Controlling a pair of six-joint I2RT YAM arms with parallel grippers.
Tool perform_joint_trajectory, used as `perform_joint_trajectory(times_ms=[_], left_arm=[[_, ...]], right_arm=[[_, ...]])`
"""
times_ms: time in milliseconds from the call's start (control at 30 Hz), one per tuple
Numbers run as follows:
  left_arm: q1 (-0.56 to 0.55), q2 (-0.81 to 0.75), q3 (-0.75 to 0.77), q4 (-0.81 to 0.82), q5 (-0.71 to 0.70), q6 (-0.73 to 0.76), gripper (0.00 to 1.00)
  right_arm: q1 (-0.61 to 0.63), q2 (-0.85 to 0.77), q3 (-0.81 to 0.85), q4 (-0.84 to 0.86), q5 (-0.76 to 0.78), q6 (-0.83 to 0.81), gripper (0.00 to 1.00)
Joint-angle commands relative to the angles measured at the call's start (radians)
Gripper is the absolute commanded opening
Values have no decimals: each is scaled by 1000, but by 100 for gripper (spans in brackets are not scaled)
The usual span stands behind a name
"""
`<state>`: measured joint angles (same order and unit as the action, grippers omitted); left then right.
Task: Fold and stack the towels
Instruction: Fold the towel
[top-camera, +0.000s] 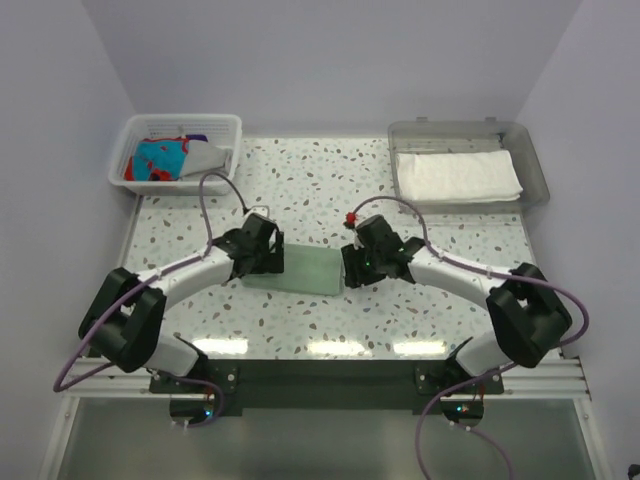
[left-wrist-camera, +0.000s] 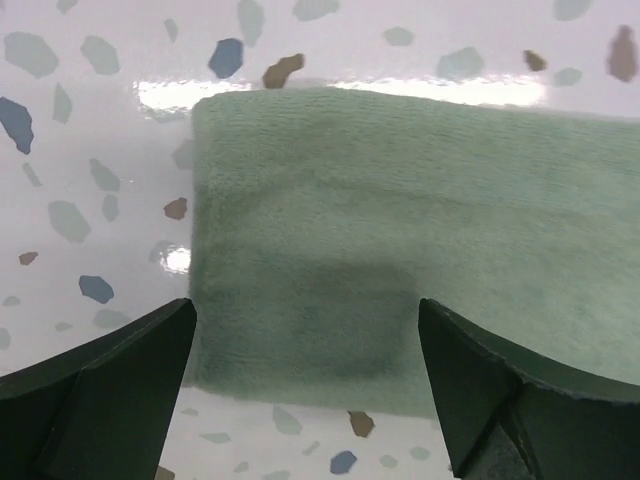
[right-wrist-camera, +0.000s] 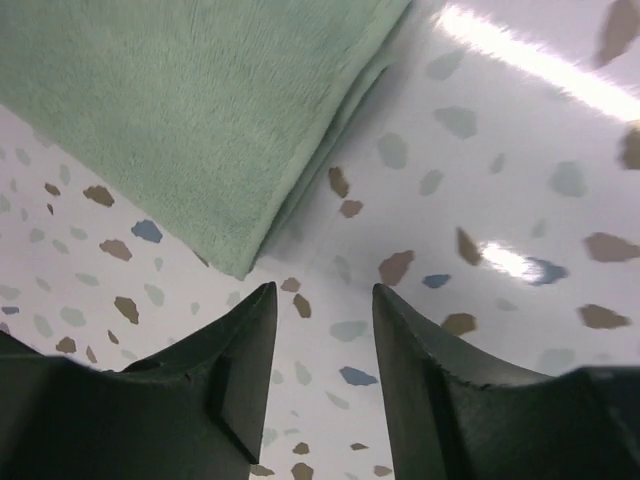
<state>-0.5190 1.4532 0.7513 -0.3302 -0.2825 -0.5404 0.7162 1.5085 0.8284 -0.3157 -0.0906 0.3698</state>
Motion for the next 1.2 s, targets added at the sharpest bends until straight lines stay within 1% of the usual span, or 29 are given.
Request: perform_joint_trajectory(times_ms=[0, 33, 67, 100, 133, 167, 200, 233, 267, 300, 333, 400, 533, 567, 600, 667, 700, 900, 1067, 1167], left_arm=[[-88, -85, 83, -69, -70, 92, 100], [-111, -105, 100, -85, -75, 99, 100], [-154, -114, 109, -92, -75, 99, 100], [-177, -120, 123, -98, -73, 92, 100], [-199, -126, 128, -98, -67, 89, 100], [-223, -126, 135, -98, -61, 86, 100], [-275, -123, 141, -98, -57, 85, 100], [-304, -116, 160, -92, -55, 82, 100], [-329, -87, 175, -92, -52, 80, 100], [-385, -67, 206, -96, -50, 83, 98], [-410, -18, 224, -101, -50, 85, 97], [-472, 39, 262, -113, -50, 89, 91], [-542, 220, 381, -148, -72, 140, 80], [-562, 248, 402, -158, -78, 148, 76], [-569, 274, 443, -173, -83, 166, 74], [-585, 341, 477, -188, -90, 180, 69], [-589, 361, 509, -204, -84, 195, 69], [-602, 469, 586, -276, -95, 223, 66], [-608, 509, 600, -319, -101, 224, 63], [-608, 532, 602, -332, -93, 224, 59]], right_arm=[[-85, -99, 90, -95, 89, -37, 48], [-118, -131, 89, -108, 89, -48, 57], [-156, -145, 77, -126, 78, -49, 61], [-226, -160, 68, -135, 78, -52, 67], [-259, -175, 60, -146, 84, -58, 77], [-289, -183, 45, -172, 88, -60, 82], [-347, -188, 35, -181, 75, -60, 86], [-374, -192, 25, -186, 63, -57, 93], [-400, -202, -1, -189, 49, -52, 95], [-446, -205, -14, -187, 23, -46, 98], [-466, -209, -27, -186, 11, -36, 99], [-507, -217, -63, -169, -17, -25, 99], [-521, -218, -97, -134, -87, 4, 99], [-521, -217, -104, -122, -95, 7, 99], [-523, -218, -107, -117, -100, 11, 99], [-523, -217, -112, -109, -107, 9, 99], [-523, -217, -114, -108, -110, 8, 99], [-523, -222, -129, -91, -126, 9, 99], [-523, -223, -143, -69, -138, 17, 99], [-523, -223, -144, -57, -150, 23, 99]])
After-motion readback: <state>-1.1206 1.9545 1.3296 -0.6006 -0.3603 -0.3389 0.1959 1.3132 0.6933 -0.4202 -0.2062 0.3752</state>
